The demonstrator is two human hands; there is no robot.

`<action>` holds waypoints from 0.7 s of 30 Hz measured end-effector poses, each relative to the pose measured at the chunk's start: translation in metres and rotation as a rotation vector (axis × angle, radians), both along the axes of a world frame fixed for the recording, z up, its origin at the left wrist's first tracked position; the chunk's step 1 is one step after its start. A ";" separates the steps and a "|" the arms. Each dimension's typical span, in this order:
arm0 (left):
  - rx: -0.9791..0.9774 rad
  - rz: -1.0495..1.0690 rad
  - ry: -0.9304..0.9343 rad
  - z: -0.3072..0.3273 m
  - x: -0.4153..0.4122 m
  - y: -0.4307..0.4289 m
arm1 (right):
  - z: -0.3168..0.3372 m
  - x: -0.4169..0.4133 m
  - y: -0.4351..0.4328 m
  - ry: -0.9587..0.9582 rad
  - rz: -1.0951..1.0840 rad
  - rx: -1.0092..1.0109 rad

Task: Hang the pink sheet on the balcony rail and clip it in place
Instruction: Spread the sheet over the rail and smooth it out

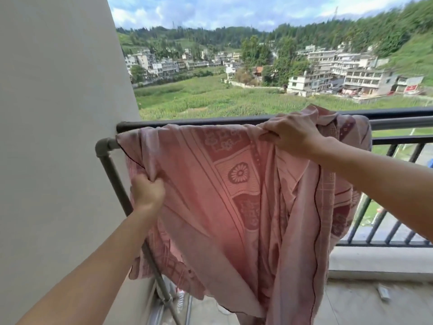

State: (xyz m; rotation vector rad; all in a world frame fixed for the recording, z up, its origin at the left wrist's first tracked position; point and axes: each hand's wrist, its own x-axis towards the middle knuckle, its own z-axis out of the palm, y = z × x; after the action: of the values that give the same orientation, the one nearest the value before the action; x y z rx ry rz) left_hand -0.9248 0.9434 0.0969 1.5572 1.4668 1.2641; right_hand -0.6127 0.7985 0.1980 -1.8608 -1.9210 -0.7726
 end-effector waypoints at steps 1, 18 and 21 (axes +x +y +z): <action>0.148 0.027 0.040 0.018 -0.006 0.003 | 0.000 0.007 -0.003 0.003 -0.016 0.046; 0.151 -0.012 0.814 0.102 0.005 0.071 | 0.025 -0.016 0.053 0.331 -0.117 -0.297; 0.352 -0.029 0.795 0.084 -0.002 0.059 | 0.008 -0.059 0.069 0.284 0.059 -0.351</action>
State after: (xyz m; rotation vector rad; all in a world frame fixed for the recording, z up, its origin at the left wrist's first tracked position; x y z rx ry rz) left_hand -0.9264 1.0020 0.1811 2.4972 1.7170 0.9502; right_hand -0.6721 0.8678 0.2061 -1.9692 -2.0063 -0.1433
